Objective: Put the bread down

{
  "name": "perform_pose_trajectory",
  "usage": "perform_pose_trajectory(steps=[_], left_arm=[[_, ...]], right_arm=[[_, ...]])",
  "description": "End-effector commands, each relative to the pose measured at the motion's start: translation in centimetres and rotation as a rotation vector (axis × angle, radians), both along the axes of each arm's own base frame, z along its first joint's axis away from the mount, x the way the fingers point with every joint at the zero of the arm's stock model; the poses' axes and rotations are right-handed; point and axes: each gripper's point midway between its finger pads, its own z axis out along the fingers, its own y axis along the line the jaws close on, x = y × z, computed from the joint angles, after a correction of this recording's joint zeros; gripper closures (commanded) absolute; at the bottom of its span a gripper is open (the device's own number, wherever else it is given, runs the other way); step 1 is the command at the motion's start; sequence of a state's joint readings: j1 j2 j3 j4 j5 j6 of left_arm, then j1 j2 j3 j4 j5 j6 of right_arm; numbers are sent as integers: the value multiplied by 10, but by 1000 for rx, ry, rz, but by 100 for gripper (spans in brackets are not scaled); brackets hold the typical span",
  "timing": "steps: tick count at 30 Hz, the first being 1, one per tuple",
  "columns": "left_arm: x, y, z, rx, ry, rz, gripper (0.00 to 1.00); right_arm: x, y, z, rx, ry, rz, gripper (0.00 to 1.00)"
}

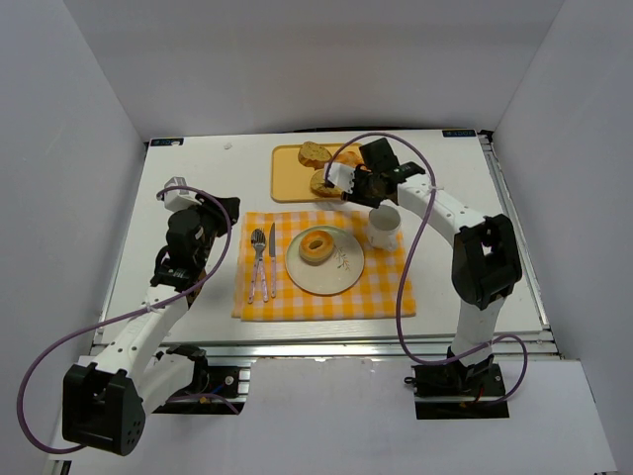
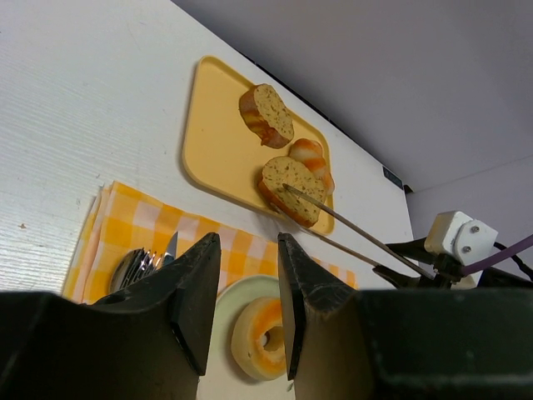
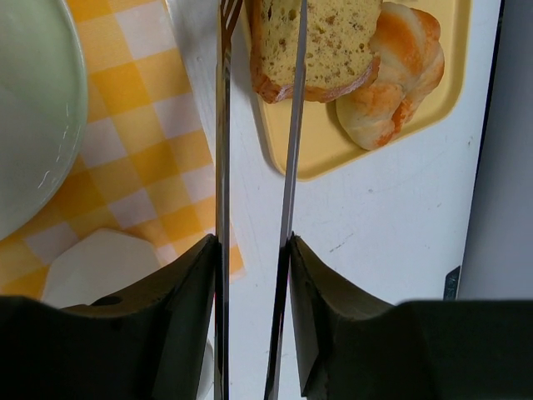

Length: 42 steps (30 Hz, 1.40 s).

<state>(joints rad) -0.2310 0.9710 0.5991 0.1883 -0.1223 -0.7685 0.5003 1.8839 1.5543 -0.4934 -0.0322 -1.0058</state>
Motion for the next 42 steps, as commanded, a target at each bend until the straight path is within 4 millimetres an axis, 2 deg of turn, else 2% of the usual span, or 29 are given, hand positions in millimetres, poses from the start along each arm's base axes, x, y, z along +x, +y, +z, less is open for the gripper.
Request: perform_pose_trajectory(steps=[1, 13, 17, 19, 20, 21, 26, 29, 30, 32, 33, 34, 35, 36, 37, 38, 39, 40, 41, 42], left_arm=[[-2, 1, 16, -16, -45, 0, 56], [-5, 4, 18, -13, -52, 9, 56], [-5, 4, 18, -13, -52, 11, 56], [-4, 4, 21, -14, -58, 12, 56], [-5, 4, 21, -14, -58, 11, 56], [-4, 4, 21, -14, -56, 11, 56], [-3, 4, 24, -10, -60, 9, 56], [-3, 4, 25, -11, -61, 9, 56], [-3, 4, 26, -11, -63, 9, 56], [-3, 3, 26, -11, -61, 7, 56], [-3, 3, 26, -11, -60, 7, 56], [-4, 3, 27, -10, -63, 5, 56], [-3, 3, 28, -10, -63, 7, 56], [-4, 4, 29, -8, -63, 10, 56], [-4, 4, 28, -6, -60, 11, 56], [-5, 5, 29, -6, -63, 13, 56], [-5, 5, 29, -6, -63, 13, 56], [-5, 5, 29, -6, -63, 14, 56], [-5, 5, 30, -6, -65, 14, 56], [-6, 5, 28, -9, -62, 15, 56]], right_arm=[[1, 0, 32, -21, -101, 2, 56], [6, 2, 24, -120, -140, 13, 65], [6, 0, 25, -130, -133, 8, 76], [5, 4, 31, -110, -129, 13, 81], [4, 5, 33, -95, -120, 6, 88], [5, 7, 41, -76, -128, 2, 89], [0, 19, 78, 46, -152, 1, 93], [-6, 18, 95, 99, -163, -12, 94], [-11, 21, 104, 134, -165, 3, 95], [-19, 21, 104, 154, -156, 17, 95], [-26, 19, 114, 174, -170, 23, 95], [-33, 22, 115, 190, -156, 47, 95], [-43, 21, 108, 191, -127, 62, 95], [-54, 18, 117, 211, -132, 77, 95], [-71, 19, 103, 219, -75, 113, 95], [-83, 18, 99, 227, -46, 134, 95], [-96, 15, 107, 251, -46, 154, 95], [-113, 15, 101, 264, 0, 180, 95], [-128, 11, 85, 258, 51, 192, 94], [-141, 9, 90, 283, 57, 213, 94]])
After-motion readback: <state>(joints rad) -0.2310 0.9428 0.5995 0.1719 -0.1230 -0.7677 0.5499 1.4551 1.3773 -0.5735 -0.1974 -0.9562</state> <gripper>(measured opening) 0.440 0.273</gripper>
